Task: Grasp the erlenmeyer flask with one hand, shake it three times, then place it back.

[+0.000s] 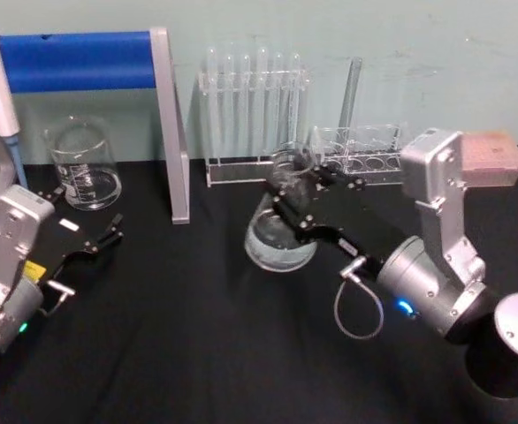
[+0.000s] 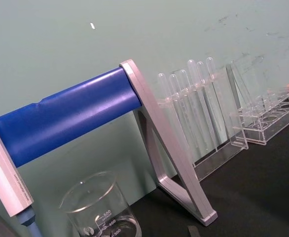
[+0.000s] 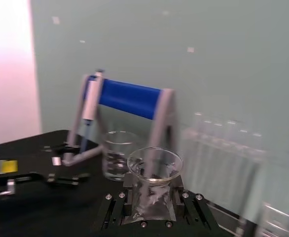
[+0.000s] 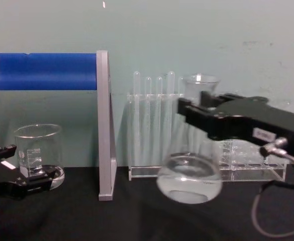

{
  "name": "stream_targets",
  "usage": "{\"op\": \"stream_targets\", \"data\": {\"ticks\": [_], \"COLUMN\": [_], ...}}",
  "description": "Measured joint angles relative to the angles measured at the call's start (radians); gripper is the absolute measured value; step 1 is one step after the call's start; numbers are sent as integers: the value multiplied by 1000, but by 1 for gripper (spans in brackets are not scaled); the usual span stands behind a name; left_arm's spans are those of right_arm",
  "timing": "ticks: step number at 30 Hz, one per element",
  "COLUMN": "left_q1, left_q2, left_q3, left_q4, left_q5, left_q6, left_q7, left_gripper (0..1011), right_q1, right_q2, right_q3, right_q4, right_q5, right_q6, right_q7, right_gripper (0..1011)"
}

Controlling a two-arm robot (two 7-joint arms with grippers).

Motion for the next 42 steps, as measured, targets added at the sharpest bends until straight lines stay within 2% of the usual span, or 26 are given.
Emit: {"op": "stream_targets", "data": {"ticks": [6,10,17,22,25,26,35,40,42], "left_q1": [0,0,0,0,0,0,0,0,0], "left_q2": [0,0,0,0,0,0,0,0,0], "left_q3": [0,0,0,0,0,0,0,0,0], "left_q4": [0,0,0,0,0,0,0,0,0], "left_q5": [0,0,0,0,0,0,0,0,0], "left_q6": [0,0,0,0,0,0,0,0,0], "left_q7": [0,0,0,0,0,0,0,0,0], "left_gripper": [1001,1001,1001,1001,1001,1001,1001,1001,1001], "right_q1": [28,44,63,64,57,57,8,-27,-34], "right_q2": [-4,-5,-4,-3,-1,-1,0,0,0], "right_q3": [-51,-68,-67,-40,-4,-4,125,187,198], "right_q4": [19,30,52,60,64,64,47,25,21], "right_q5": [15,23,30,28,21,21,-16,-34,-39], "right_q6": [-7,-12,-18,-19,-18,-18,-1,9,11], "right_q7": [46,56,44,6,-36,-36,-157,-203,-210], "right_gripper": [457,457,457,457,457,457,457,457,457]}}
